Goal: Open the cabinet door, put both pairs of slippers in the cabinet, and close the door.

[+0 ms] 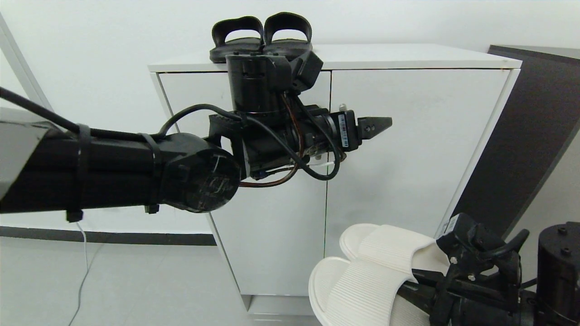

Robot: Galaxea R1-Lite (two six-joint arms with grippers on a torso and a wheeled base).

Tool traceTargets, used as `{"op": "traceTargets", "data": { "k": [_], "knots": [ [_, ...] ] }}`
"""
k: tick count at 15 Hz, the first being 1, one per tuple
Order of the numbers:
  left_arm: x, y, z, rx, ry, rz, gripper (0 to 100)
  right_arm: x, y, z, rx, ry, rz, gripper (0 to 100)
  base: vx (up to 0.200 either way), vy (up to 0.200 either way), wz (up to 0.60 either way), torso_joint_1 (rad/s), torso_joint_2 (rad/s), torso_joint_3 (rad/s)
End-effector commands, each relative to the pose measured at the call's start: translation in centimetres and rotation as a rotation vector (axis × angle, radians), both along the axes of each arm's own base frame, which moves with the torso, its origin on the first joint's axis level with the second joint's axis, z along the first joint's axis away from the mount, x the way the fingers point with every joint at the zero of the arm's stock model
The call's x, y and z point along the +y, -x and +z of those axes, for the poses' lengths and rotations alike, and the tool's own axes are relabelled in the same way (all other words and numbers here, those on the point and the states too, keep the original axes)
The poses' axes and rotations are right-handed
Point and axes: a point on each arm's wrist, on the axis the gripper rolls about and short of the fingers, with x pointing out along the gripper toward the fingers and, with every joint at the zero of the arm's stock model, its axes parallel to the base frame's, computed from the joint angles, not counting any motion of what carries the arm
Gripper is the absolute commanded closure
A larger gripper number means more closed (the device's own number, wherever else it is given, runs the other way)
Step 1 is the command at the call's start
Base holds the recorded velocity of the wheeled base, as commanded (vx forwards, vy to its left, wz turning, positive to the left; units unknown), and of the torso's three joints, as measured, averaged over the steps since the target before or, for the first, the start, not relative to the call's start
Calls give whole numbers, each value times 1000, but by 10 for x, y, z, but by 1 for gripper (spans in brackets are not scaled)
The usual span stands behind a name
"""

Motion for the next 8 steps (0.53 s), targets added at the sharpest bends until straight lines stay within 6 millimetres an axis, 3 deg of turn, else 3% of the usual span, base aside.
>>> {"op": "traceTargets", "data": {
  "k": [1,2,3,8],
  "knots": [
    [-5,-6,-3,3,0,3,0,0,0,0,-1,3,0,100,0,0,0,0,0,0],
    [-5,-6,-4,6,-1,3,0,0,0,0,-2,2,0,100,0,0,0,0,0,0],
    [-4,-6,-4,6,-1,6,100,0,0,0,-1,1,1,100,0,0,0,0,0,0],
    [-1,-2,-9,22,-12,16,100,-1,2,-2,4,7,6,100,0,0,0,0,0,0]
  ]
}}
